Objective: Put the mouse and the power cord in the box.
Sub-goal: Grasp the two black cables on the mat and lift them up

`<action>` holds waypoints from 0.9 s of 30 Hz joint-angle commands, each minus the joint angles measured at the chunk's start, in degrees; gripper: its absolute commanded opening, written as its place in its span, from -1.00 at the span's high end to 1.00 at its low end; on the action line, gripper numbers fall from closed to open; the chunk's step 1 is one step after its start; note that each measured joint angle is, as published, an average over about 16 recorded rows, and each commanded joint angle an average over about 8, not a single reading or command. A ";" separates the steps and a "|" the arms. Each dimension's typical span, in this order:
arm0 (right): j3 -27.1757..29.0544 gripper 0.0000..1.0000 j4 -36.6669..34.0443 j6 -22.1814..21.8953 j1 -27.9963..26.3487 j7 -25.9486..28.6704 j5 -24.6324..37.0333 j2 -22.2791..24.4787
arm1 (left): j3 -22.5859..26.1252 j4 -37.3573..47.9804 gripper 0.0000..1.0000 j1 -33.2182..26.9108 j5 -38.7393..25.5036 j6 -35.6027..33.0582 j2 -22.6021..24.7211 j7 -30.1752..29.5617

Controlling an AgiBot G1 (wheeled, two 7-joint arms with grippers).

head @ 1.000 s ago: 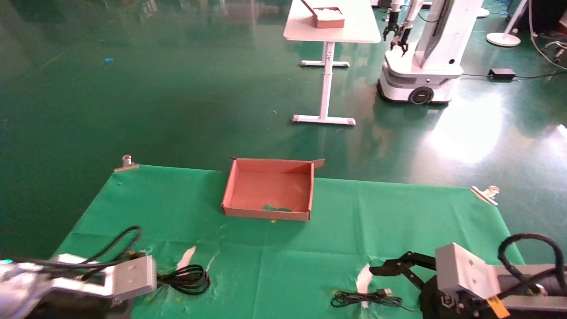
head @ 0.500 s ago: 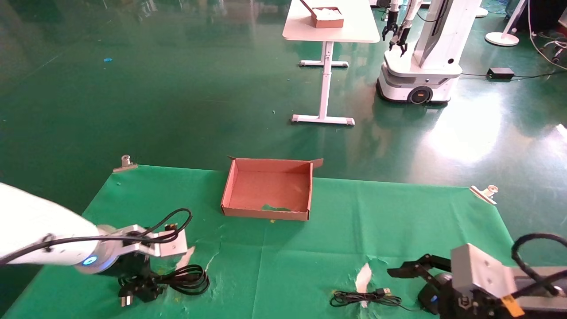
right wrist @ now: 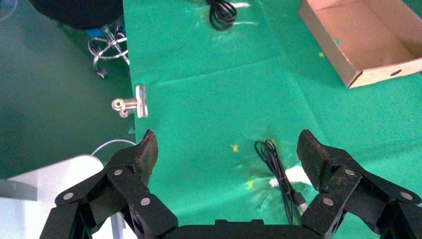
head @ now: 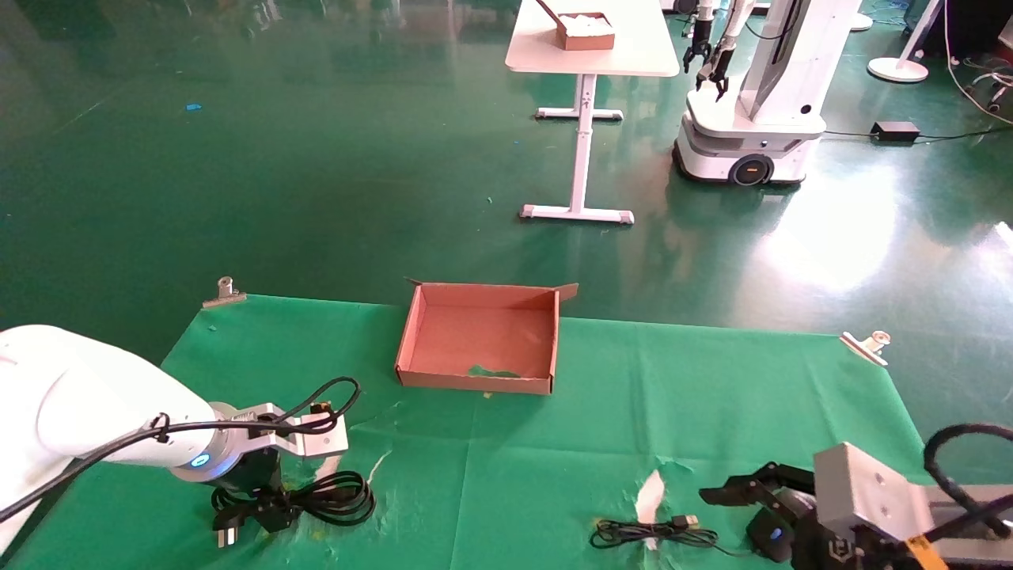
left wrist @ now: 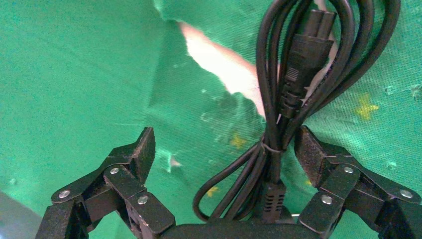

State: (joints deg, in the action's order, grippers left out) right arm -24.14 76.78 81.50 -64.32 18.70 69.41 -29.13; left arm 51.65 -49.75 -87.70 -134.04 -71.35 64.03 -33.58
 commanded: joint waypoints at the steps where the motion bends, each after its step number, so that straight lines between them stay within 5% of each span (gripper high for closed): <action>1: 0.06 -1.00 0.07 -0.01 0.10 -0.03 -0.09 0.21 | 0.14 1.14 -1.00 -0.09 -0.15 0.38 0.48 0.36; 7: -4.43 -1.00 0.47 -0.10 -3.28 0.03 12.00 -2.70 | 0.04 2.59 -1.00 -0.41 0.32 0.78 0.84 1.40; 15: -11.98 -1.00 -0.47 -1.08 -11.00 0.65 31.89 -12.77 | 0.02 3.49 -1.00 -0.64 0.48 1.03 1.10 1.94; 27: -19.02 -1.00 -13.42 -3.96 -17.31 -0.76 45.26 -27.78 | 0.01 3.94 -1.00 -0.76 0.55 1.15 1.24 2.21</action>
State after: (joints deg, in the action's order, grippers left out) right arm -42.81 63.82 77.65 -81.41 17.90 114.01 -56.23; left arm 51.66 -45.82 -88.45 -133.49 -70.20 65.26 -31.38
